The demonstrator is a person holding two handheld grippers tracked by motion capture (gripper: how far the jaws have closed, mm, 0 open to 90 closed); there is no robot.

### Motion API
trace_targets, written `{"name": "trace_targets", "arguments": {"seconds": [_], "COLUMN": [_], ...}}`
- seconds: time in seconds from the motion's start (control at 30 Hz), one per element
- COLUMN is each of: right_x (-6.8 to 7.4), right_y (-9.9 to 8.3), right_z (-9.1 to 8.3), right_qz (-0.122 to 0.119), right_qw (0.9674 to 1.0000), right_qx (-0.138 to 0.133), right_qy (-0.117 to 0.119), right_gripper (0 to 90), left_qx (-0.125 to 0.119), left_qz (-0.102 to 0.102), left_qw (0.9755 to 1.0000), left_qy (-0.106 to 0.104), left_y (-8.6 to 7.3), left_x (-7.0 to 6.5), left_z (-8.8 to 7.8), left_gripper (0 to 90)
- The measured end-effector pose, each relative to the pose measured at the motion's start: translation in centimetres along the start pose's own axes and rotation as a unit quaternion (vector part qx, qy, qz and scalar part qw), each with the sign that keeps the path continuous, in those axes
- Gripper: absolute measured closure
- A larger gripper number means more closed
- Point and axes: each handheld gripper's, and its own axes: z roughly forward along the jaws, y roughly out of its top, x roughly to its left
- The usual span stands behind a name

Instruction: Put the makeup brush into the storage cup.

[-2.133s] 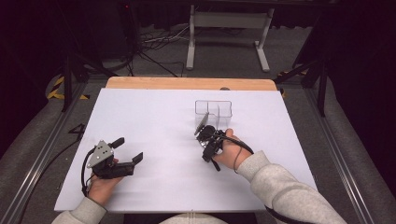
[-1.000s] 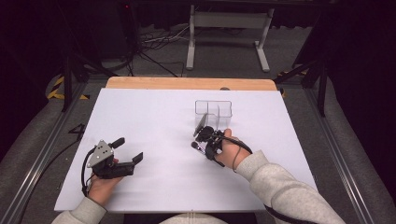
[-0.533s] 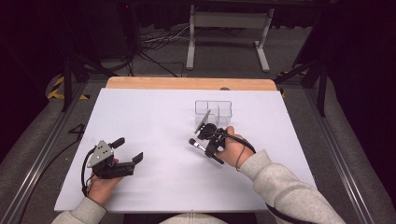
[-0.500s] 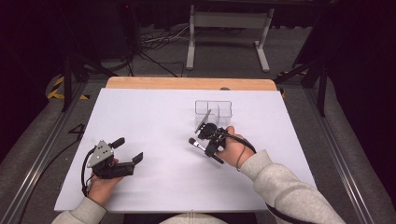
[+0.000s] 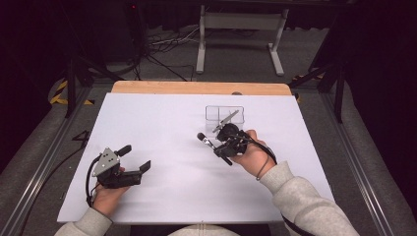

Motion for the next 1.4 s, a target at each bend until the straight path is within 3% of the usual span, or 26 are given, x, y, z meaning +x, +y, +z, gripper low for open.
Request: {"name": "trace_targets", "arguments": {"seconds": [0.27, 0.5, 0.63, 0.87, 1.17, 1.23, 1.27, 1.3, 1.33, 1.37, 1.4], "right_x": [0.1, 0.1, 0.0, 0.3, 0.3, 0.3, 0.3, 0.2, 0.1, 0.1, 0.1], "right_y": [-0.6, -1.2, -1.7, -2.3, -3.0, -3.2, -3.2, -3.3, -3.4, -3.4, -3.5], "right_z": [-1.7, -2.4, -2.4, -2.5, -2.9, -2.9, -2.9, -3.0, -3.0, -3.0, -3.0], "right_qz": [-0.006, 0.001, 0.004, -0.014, -0.013, -0.010, -0.010, -0.012, -0.010, -0.010, -0.010], "right_qw": [0.9961, 0.9878, 0.9816, 0.9702, 0.9515, 0.9481, 0.9481, 0.9435, 0.9410, 0.9410, 0.9383], "right_qx": [-0.087, -0.154, -0.190, -0.238, -0.301, -0.311, -0.311, -0.323, -0.329, -0.329, -0.336], "right_qy": [-0.011, -0.018, -0.021, -0.042, -0.063, -0.066, -0.066, -0.074, -0.077, -0.077, -0.082], "right_gripper": [79.8, 79.8, 79.7, 79.7, 79.7, 79.6, 79.6, 79.6, 79.7, 79.7, 79.6], "left_qx": [0.000, 0.000, -0.001, -0.007, -0.007, -0.008, -0.008, -0.008, -0.012, -0.012, -0.014], "left_qz": [-0.001, 0.001, 0.000, -0.003, -0.002, -0.003, -0.003, -0.002, -0.003, -0.003, -0.004], "left_qw": [1.0000, 1.0000, 1.0000, 1.0000, 1.0000, 1.0000, 1.0000, 1.0000, 0.9999, 0.9999, 0.9999], "left_qy": [0.000, 0.000, -0.001, -0.003, -0.003, -0.003, -0.003, -0.005, -0.004, -0.004, -0.003], "left_y": [0.0, 0.0, 0.0, 0.0, 0.0, 0.0, 0.0, 0.0, 0.0, 0.0, 0.0], "left_x": [0.0, 0.1, 0.1, 0.1, 0.0, 0.0, 0.0, 0.1, 0.0, 0.0, 0.0], "left_z": [0.0, 0.0, 0.0, 0.0, -0.1, -0.1, -0.1, -0.2, -0.2, -0.2, -0.2], "left_gripper": [8.4, 8.4, 8.4, 8.3, 8.3, 8.3, 8.3, 8.3, 8.3, 8.4, 8.4]}}
